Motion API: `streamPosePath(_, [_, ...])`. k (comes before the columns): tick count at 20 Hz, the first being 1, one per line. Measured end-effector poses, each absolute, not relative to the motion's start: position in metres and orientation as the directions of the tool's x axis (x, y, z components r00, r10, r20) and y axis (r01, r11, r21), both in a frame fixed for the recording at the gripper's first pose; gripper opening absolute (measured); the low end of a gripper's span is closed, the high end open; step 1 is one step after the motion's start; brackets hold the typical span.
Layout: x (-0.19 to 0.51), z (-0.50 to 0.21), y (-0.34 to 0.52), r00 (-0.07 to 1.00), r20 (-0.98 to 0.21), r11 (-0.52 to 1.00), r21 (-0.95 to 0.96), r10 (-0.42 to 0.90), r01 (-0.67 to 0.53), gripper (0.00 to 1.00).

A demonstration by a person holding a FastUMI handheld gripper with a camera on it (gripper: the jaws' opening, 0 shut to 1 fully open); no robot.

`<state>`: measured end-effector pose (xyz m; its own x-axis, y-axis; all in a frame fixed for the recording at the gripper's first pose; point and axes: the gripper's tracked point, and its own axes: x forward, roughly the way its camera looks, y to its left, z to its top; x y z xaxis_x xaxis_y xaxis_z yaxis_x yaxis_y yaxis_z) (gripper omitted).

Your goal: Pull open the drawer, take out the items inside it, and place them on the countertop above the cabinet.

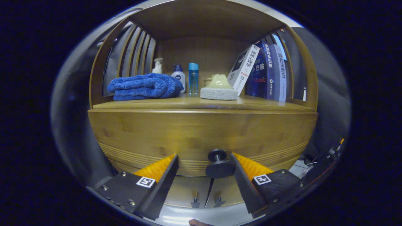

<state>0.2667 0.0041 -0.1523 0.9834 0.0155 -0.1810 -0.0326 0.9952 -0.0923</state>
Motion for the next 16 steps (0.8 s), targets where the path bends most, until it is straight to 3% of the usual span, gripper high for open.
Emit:
streamPosePath(7, [0.230,-0.158,0.003,0.980,-0.198,0.999,-0.037,0.004,-0.012,0.98])
streamPosePath(16, [0.102,-0.144,0.016,0.986,-0.159,0.994,-0.082,0.059,-0.072,0.98])
